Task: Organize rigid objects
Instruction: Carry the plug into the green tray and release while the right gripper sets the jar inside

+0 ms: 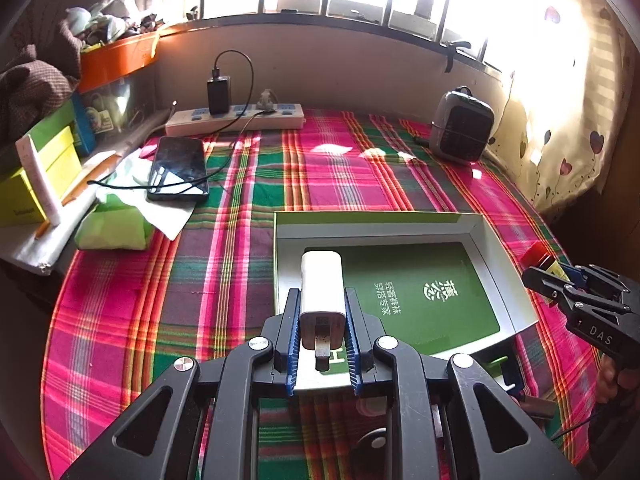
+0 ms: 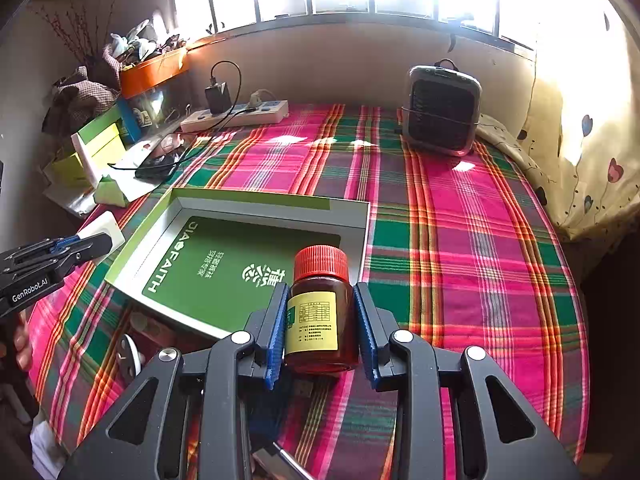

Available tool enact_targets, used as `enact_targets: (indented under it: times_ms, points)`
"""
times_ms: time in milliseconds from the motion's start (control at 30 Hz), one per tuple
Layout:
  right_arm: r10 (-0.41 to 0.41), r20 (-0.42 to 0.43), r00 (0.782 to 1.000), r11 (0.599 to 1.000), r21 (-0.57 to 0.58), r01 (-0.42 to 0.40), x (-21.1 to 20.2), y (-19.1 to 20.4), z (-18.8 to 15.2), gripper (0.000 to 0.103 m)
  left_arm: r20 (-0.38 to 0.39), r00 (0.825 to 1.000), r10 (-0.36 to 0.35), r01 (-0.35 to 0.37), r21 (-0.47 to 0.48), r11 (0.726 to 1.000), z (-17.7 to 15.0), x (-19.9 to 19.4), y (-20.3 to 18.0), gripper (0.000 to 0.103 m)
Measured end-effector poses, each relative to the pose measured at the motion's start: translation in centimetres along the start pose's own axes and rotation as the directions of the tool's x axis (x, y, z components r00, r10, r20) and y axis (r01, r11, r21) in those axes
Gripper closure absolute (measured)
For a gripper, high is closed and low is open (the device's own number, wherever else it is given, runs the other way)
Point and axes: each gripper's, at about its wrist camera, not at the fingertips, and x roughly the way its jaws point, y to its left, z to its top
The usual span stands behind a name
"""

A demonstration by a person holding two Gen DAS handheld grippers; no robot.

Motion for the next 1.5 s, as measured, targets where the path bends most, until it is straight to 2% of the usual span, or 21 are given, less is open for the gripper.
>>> enact_targets:
  times_ms: [333,733,1500]
  points:
    - [-0.014,-0.071,0.997,1.0,-0.005,0.014,4.9,0.3,1.9,0.07,-0.067,0.998,0.01,-0.01,-0.003,1.0,1.2,5.0,-0.2,0.084]
    - [-0.037,-0.117,0.992,0.999,-0.034,0.033,8.8,0.8,3.0,0.07,-0.083,0.996,0.021,-0.019,0.02,1.0,1.5,7.3,-0.6,0.084]
    - [-0.052,-0.096,0.994,0.997,-0.061,0.046,9.7,1.5,3.1,0.07,-0.094,0.995,0.037,-0.035,0.029,0.999,1.6,8.1,-1.1,0.082]
